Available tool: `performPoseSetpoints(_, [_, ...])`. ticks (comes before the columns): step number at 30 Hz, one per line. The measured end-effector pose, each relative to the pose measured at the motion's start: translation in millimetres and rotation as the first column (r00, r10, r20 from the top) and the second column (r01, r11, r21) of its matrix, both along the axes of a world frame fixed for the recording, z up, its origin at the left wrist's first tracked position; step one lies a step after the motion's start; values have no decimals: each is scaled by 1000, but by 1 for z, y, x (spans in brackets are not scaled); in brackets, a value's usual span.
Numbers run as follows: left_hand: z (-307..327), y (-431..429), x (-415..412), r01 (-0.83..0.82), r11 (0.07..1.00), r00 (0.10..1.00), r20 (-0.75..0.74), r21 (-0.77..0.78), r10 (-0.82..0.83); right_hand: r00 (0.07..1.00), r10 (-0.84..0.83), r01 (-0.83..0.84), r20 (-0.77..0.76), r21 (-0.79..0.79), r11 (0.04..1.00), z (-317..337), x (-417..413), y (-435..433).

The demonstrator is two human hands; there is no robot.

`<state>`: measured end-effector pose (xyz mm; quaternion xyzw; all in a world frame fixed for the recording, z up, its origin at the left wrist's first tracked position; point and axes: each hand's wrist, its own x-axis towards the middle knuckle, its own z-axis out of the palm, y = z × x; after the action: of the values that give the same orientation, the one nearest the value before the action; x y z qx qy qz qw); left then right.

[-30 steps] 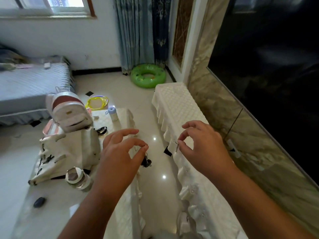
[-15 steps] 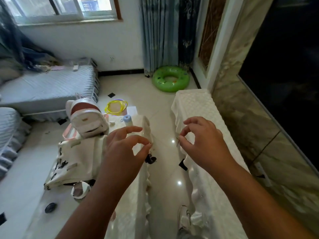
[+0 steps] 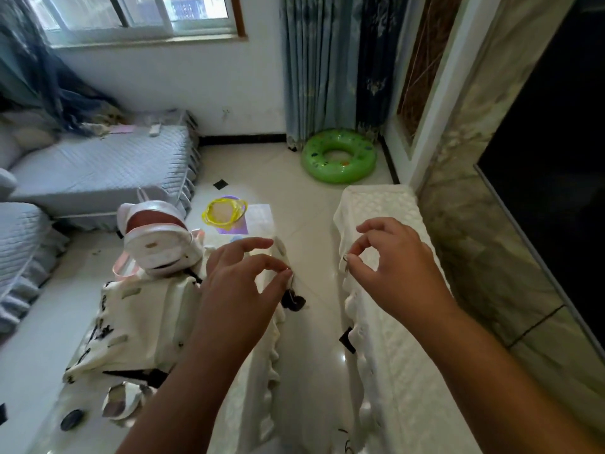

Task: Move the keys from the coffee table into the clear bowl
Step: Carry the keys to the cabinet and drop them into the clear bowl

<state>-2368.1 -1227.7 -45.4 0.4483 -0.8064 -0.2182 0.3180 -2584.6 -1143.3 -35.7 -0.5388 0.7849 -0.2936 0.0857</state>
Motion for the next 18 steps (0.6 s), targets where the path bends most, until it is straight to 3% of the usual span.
performPoseSetpoints(11, [-15, -101, -62, 28, 997, 1000, 4, 74, -28, 999, -52, 52, -9, 46, 998, -10, -53, -88])
performPoseSetpoints(18, [-22, -203, -96, 132, 988, 991, -25, 83, -130, 992, -115, 120, -50, 91, 989, -11, -81, -182])
